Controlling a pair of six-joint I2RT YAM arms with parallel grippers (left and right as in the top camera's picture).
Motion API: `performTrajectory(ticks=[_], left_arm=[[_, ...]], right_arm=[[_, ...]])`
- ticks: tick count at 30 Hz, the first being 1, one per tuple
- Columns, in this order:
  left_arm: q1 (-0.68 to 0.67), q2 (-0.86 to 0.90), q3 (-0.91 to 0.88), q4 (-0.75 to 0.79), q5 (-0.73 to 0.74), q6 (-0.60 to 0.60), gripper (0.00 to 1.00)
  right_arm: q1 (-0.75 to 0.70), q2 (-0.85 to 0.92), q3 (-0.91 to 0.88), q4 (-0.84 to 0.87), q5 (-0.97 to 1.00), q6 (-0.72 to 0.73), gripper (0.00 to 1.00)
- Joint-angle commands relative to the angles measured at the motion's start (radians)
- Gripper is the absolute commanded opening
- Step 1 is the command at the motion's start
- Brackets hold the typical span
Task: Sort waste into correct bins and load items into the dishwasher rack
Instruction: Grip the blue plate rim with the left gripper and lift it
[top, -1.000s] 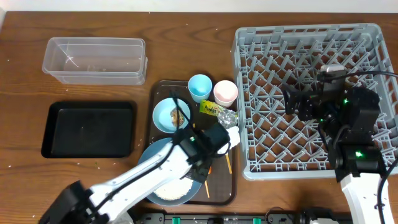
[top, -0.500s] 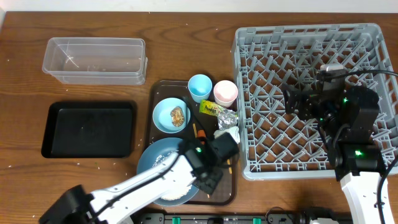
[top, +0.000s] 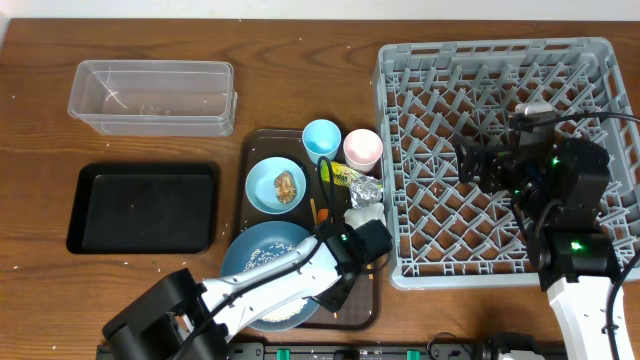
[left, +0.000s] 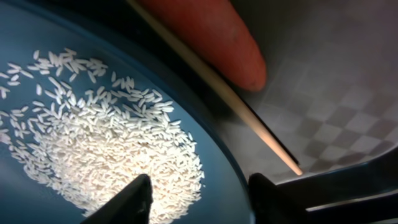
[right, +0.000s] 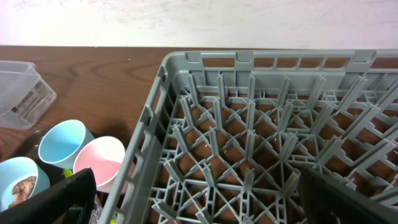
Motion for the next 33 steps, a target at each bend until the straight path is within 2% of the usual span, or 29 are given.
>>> performTrajectory(ticks=[1,6,13,17,21,24,25,33], left_arm=[[0.001,0.010,-0.026,0.003,-0.029,-0.011,0.49],[0.002,0.010,-0.085,0.076,-0.029,-0.021,0.45],[0.019,0.010,-0.093,0.094,-0.024,-0.024,0.43],[0.026,0.010,-0.100,0.104,-0.024,-0.024,0.31],[0.030,0.010,-0.100,0.103,-0.024,-0.024,0.24],[0.030,0.008,-0.098,0.097,-0.024,-0.024,0.08],[0.030,0.007,-0.097,0.094,-0.024,-0.025,0.06],[0.030,-0.026,-0.042,0.026,-0.025,-0.024,0.06]], right_arm=[[0.007,0.000,0.020,0.003,0.000,0.013,0.98],[0.007,0.000,0.020,0.002,0.000,0.013,0.98],[0.007,0.001,0.020,-0.005,0.000,0.013,0.98],[0.007,0.001,0.020,-0.005,0.005,0.013,0.98],[0.007,0.001,0.020,-0.004,0.027,0.013,0.99],[0.007,0.001,0.020,-0.001,0.030,0.013,0.99],[0.007,0.001,0.020,0.000,0.031,0.013,0.99],[0.007,0.001,0.020,0.004,0.031,0.013,0.99]])
